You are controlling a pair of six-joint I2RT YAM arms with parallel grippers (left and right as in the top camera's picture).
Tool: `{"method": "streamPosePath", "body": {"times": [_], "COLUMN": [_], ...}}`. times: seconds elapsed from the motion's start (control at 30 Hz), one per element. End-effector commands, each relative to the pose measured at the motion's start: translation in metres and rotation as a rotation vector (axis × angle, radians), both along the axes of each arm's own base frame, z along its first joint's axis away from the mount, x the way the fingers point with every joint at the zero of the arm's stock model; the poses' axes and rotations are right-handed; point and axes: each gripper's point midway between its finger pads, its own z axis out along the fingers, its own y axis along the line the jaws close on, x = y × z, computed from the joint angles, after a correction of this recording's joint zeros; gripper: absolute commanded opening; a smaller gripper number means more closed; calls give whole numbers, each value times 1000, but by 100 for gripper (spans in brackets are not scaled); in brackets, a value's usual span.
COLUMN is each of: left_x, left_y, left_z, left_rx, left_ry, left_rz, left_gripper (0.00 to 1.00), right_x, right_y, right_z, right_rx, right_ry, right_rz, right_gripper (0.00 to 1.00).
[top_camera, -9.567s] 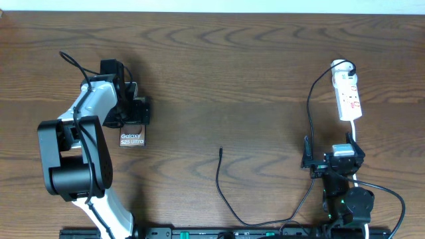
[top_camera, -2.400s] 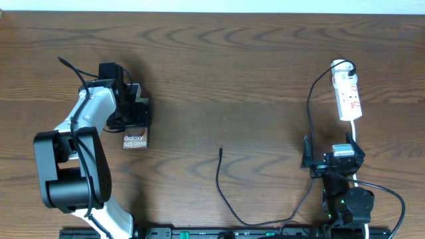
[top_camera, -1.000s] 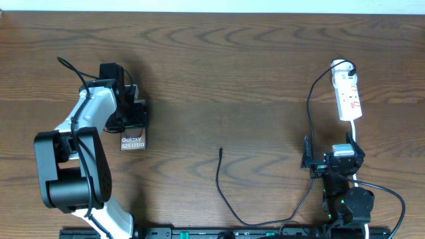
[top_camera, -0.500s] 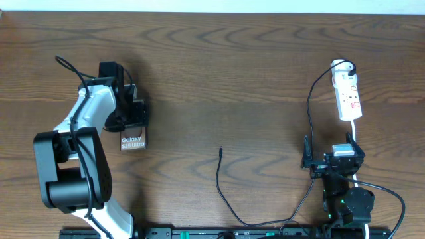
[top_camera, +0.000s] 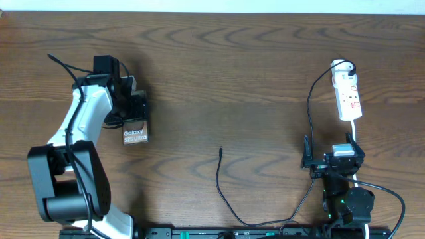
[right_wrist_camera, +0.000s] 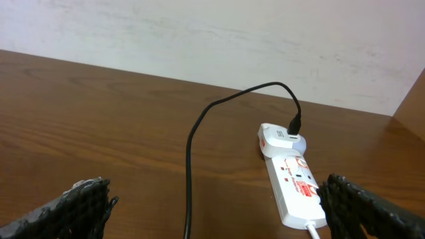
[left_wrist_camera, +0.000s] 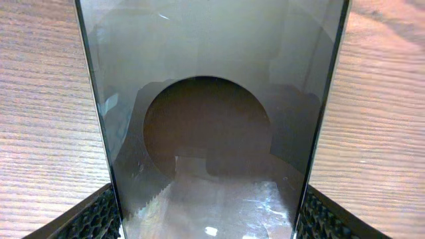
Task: Plug charger to phone and switch on socket
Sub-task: 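Lift the phone box upward with the left gripper, then rotate the held phone box upright toward the table center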
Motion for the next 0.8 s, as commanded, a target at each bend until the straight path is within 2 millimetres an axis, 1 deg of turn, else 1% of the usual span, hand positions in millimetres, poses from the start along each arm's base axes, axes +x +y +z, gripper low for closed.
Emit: {"method": "streamPosePath", "body": {"times": [0.0, 0.23, 0.43, 0.6, 0.77], "left_x": [12, 13, 13, 12, 10], "left_y": [-12, -35, -54, -64, -85], "left_z": [32, 54, 63, 68, 83], "left_rx": [-70, -208, -344, -419, -574], "left_ry": [-91, -135, -125, -106, -90], "left_rz": [3, 15, 51, 95, 90], "left_gripper": [8, 7, 8, 8, 7], "right_x": [0, 0, 0, 0, 0], "right_y": [0, 0, 0, 0, 0], "right_z": [-1, -1, -1, -1, -1], "right_rx": [-11, -11, -11, -11, -11], "right_ry": [1, 1, 1, 1, 1], "right_rz": [1, 1, 1, 1, 1], "right_gripper": [99, 99, 99, 99, 99]}}
